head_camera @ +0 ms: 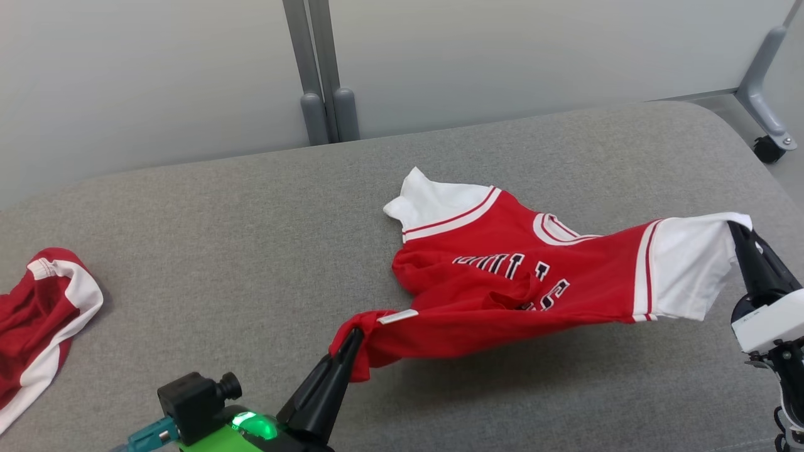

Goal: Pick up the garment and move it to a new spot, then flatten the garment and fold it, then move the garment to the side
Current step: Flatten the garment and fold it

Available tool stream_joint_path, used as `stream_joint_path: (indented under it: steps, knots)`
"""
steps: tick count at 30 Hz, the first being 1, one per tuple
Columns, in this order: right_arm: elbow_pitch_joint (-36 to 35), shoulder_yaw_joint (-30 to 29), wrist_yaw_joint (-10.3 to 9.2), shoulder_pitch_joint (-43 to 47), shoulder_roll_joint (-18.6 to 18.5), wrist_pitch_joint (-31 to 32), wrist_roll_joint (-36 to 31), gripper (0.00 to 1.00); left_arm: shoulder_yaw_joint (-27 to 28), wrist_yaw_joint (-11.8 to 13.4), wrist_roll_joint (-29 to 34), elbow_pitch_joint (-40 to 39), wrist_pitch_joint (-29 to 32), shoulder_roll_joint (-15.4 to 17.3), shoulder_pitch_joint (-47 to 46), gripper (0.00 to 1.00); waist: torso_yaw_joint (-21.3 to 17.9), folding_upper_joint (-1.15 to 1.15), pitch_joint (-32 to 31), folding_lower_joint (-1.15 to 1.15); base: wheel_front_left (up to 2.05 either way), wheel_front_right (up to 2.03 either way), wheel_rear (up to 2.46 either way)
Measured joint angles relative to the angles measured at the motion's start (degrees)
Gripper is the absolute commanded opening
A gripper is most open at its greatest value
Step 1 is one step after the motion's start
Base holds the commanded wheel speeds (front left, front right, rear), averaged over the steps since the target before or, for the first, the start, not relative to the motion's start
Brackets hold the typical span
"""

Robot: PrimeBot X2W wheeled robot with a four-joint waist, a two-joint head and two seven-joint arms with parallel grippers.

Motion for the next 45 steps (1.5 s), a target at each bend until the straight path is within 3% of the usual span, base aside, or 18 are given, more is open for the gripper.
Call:
stream_joint_path:
  steps: [6,11,20,28,45]
  knots:
    - [-6.11,-4.44,-0.01,-0.12,1.45,1.65,1.38,0.0,-1.23,-1.09,-4.1,-7.7,3.88,3.34,1.81,0.0,-0.14,0.0,0.02,0.0,0.0,0.0,0.0]
    - [-7.39,-7.75,-0.01,-1.14,0.44,3.37,-0.15,0.0,-1.24,-1.55,-6.49,-9.73,5.48,6.47,4.08,0.0,-0.33,0.0,0.11,0.0,0.0,0.0,0.0]
    - [-7.94,-9.35,-0.01,-1.81,-0.29,5.56,-1.48,0.0,-2.22,-2.36,-12.83,-7.45,4.22,4.88,7.59,0.0,-0.06,0.0,0.49,0.0,0.0,0.0,0.0]
    - [-7.87,-9.14,-0.01,-1.79,-0.48,6.23,-2.18,0.0,-4.54,-2.63,-14.51,-1.57,2.63,2.64,7.85,0.0,0.46,0.0,0.87,0.0,0.0,0.0,0.0]
    - [-6.23,-8.03,0.0,-1.47,-0.71,5.94,-3.26,0.0,-2.93,-2.89,-15.66,3.36,-1.88,3.37,6.69,0.0,1.84,0.0,1.11,0.0,0.0,0.0,0.0]
